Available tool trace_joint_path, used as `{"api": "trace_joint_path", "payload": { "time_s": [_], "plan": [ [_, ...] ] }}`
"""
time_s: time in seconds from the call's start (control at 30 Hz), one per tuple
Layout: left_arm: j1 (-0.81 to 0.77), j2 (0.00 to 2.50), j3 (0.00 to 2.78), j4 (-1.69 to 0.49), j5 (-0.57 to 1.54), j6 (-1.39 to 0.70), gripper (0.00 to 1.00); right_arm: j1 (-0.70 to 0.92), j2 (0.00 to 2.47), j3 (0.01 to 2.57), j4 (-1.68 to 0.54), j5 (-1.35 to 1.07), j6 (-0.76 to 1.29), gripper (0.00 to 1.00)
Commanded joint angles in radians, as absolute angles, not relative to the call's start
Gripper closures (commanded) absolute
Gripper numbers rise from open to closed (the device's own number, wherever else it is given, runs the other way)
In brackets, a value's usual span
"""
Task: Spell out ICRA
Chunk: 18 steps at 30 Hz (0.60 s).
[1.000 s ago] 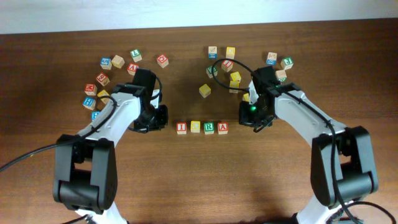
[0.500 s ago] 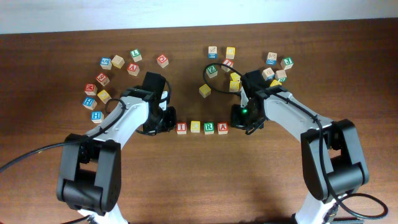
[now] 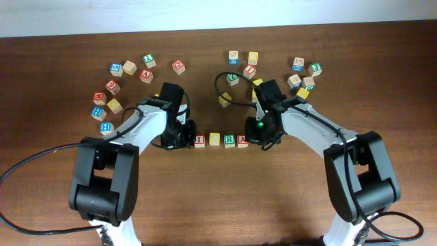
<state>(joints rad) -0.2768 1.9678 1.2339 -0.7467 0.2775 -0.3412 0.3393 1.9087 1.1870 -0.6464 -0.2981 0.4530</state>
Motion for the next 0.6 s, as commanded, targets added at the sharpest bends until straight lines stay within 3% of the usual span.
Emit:
{"api": "trace_joint_path", "payload": {
  "time_s": [0.0,0.57],
  "plan": [
    [-0.294,1.982,1.224,-0.733,0.296,-0.347,1.0,0.354,1.921,1.178,-0.626,-0.303,0.466,0.96],
    [-0.358,1.982,1.224,-0.719,0.296,-0.274,1.0,0.354,1.921,1.178,-0.604,-0.341,0.537,0.96]
  ]
}}
